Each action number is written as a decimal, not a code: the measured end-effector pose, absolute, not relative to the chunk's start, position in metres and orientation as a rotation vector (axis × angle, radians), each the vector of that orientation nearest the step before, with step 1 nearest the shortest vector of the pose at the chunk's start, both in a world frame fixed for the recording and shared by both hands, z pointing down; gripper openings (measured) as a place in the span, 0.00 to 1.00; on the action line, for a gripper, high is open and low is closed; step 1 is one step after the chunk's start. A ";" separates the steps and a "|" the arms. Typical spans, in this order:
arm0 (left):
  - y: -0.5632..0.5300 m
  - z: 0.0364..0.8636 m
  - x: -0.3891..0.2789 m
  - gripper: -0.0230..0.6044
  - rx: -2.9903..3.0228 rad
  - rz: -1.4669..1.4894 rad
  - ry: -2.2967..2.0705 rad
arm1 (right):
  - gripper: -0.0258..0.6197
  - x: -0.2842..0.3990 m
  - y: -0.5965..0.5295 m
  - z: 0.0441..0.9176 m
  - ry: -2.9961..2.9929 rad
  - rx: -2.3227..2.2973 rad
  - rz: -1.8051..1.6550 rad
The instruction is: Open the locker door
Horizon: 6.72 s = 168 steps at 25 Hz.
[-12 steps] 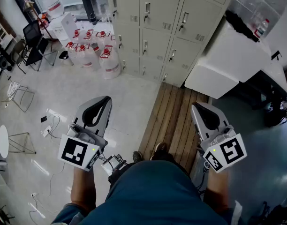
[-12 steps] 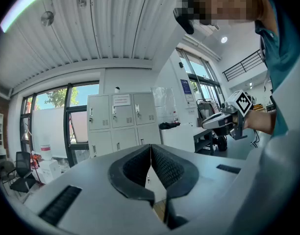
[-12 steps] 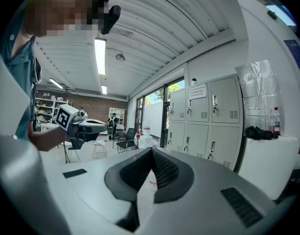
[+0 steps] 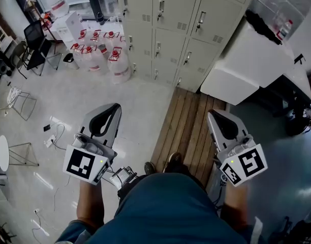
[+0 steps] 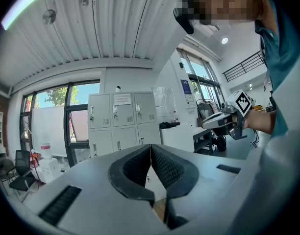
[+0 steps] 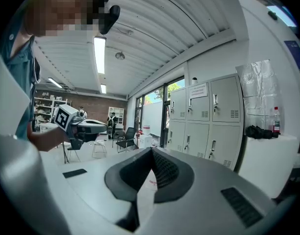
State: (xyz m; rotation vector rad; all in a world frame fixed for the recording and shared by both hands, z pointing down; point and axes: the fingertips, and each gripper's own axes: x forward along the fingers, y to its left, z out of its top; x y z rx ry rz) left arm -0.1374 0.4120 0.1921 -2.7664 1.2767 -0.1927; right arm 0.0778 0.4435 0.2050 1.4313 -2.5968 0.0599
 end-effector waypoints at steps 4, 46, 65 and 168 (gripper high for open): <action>0.412 0.194 -0.147 0.06 -2.767 -0.185 1.281 | 0.09 0.069 0.443 0.206 -2.613 1.434 0.077; 0.240 0.207 -0.020 0.06 -2.621 -0.293 1.602 | 0.10 0.183 0.213 0.224 -2.860 1.092 0.193; 0.132 0.223 0.044 0.06 -2.742 -0.329 1.410 | 0.10 0.244 0.140 0.245 -2.762 1.267 0.265; -0.657 0.425 -0.209 0.21 -2.384 -0.472 1.937 | 0.10 0.085 -0.359 0.425 -2.572 1.241 0.441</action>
